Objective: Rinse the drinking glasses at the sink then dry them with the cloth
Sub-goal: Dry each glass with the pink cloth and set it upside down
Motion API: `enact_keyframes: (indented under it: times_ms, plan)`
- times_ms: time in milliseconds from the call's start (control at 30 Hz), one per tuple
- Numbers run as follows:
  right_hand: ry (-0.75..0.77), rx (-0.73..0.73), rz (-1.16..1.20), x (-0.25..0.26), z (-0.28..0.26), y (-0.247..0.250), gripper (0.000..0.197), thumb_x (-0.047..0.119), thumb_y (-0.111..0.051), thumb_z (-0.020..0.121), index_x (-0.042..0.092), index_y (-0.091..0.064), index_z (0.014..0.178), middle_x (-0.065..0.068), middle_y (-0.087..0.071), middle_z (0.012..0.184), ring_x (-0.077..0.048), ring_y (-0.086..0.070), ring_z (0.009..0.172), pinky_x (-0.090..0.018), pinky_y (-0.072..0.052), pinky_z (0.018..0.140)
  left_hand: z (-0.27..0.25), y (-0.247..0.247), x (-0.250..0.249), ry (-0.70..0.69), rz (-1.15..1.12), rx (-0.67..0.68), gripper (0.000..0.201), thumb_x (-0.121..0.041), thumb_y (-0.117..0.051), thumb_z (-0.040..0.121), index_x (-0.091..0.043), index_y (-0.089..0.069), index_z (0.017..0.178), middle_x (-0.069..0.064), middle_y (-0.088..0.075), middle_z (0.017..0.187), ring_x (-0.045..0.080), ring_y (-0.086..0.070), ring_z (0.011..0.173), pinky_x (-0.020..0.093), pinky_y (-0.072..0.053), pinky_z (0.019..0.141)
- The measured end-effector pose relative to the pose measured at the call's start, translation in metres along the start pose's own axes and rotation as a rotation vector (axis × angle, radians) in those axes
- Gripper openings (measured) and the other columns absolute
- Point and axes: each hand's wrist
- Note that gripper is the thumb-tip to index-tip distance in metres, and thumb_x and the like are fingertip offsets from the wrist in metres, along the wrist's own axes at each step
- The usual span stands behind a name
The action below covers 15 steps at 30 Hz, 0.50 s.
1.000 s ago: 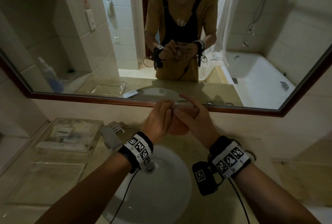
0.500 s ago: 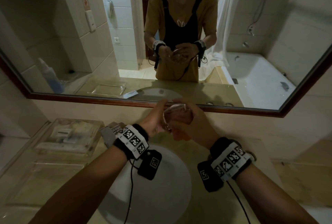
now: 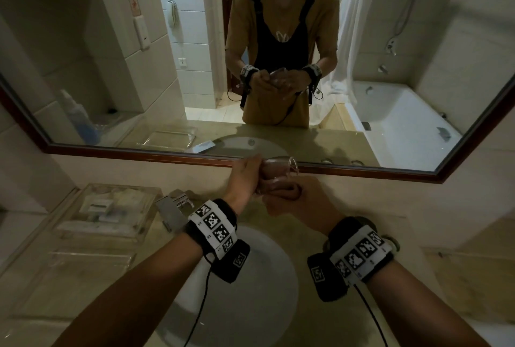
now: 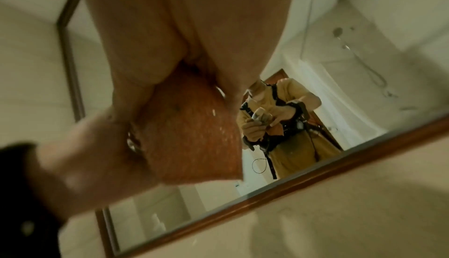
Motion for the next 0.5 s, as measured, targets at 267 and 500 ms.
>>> enact_keyframes:
  times_ms: [267,500]
  plan:
    - [-0.037,-0.057,0.245,0.011,0.003,-0.001,0.027,-0.001,-0.075,0.079,0.022,-0.075,0.093,0.0,-0.074,0.088,-0.013,-0.068,0.083,-0.028,-0.053,0.076,-0.004,0.012,0.017,-0.885,0.371,-0.034,0.045,-0.035,-0.03,0.101,-0.001,-0.058,0.109,0.015,-0.06,0.101,0.017,-0.057,0.092,0.021,-0.047,0.081]
    - [-0.02,-0.098,0.137,0.012,0.001,0.007,0.03,0.003,-0.078,0.077,0.02,-0.067,0.099,0.003,-0.074,0.088,-0.01,-0.069,0.082,-0.025,-0.052,0.073,-0.002,0.013,0.026,-0.681,0.284,0.05,0.039,-0.031,-0.033,0.098,-0.005,-0.058,0.112,0.006,-0.061,0.101,0.02,-0.06,0.092,0.03,-0.048,0.078]
Point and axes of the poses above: each hand's wrist, its own z-axis towards the middle knuckle, its own y-axis out of the back of the hand, x = y × z
